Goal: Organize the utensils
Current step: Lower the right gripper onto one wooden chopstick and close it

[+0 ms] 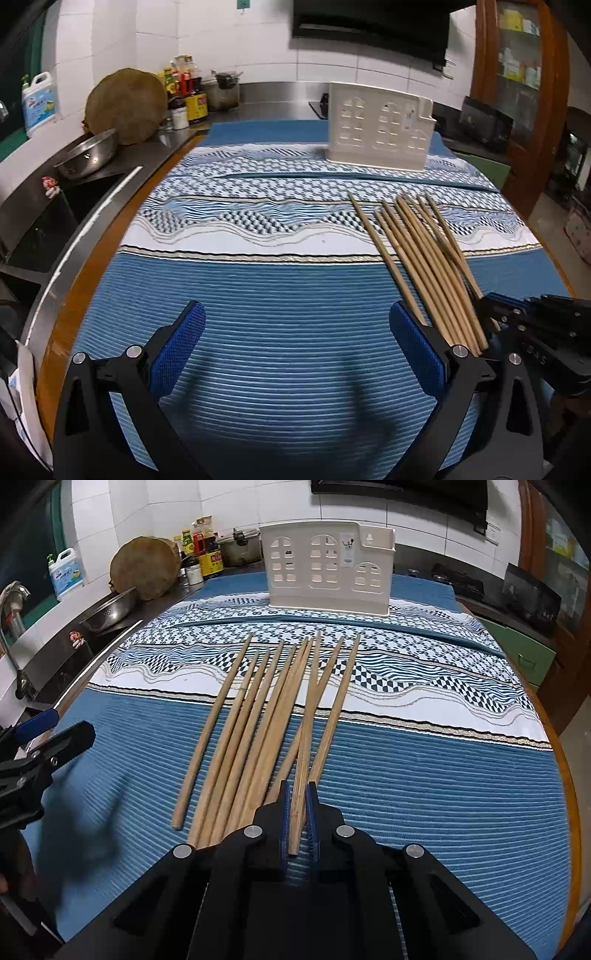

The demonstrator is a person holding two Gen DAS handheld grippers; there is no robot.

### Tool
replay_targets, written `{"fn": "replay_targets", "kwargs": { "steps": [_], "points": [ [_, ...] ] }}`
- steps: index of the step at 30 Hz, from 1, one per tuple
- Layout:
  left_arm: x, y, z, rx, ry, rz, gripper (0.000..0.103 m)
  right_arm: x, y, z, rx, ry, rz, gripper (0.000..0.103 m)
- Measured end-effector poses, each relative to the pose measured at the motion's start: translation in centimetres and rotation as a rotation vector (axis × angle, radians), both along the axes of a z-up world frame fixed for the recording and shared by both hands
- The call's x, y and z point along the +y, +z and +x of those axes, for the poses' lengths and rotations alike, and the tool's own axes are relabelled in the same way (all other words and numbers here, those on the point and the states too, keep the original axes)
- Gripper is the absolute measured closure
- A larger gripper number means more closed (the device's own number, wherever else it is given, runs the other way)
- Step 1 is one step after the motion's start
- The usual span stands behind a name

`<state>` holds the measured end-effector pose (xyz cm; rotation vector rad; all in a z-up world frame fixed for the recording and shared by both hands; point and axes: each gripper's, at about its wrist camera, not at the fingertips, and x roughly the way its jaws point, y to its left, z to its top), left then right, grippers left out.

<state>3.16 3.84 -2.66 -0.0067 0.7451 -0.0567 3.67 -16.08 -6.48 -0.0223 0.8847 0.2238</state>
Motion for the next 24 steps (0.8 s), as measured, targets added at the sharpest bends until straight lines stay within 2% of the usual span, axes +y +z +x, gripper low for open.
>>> {"fn": "replay_targets", "kwargs": {
  "steps": [9, 13, 16, 19, 24],
  "points": [
    [-1.4, -0.5, 0.9, 0.051, -0.005, -0.011, 0.005, -1.7, 1.0, -0.9, -0.041, -0.023, 0.044, 0.096],
    [-1.9, -0.6, 1.5, 0.09, -0.031, -0.09, 0.005, -2.3, 2.2, -1.7, -0.08, -0.021, 0.058, 0.096],
    [-2.9, -0.8, 1.8, 0.095, -0.033, -0.065, 0.005, -2.9, 2.9, -2.3, -0.105, -0.02, 0.078, 0.096],
    [-4.2, -1.1, 2.3, 0.121, -0.076, -0.077, 0.005, -3.4, 3.2, -2.6, -0.119, -0.018, 0.09, 0.096],
    [-6.0, -1.5, 3.2, 0.141, -0.072, -0.006, 0.005, -4.4, 3.3, -3.0, -0.128, -0.015, 0.115, 0.096]
  ]
}}
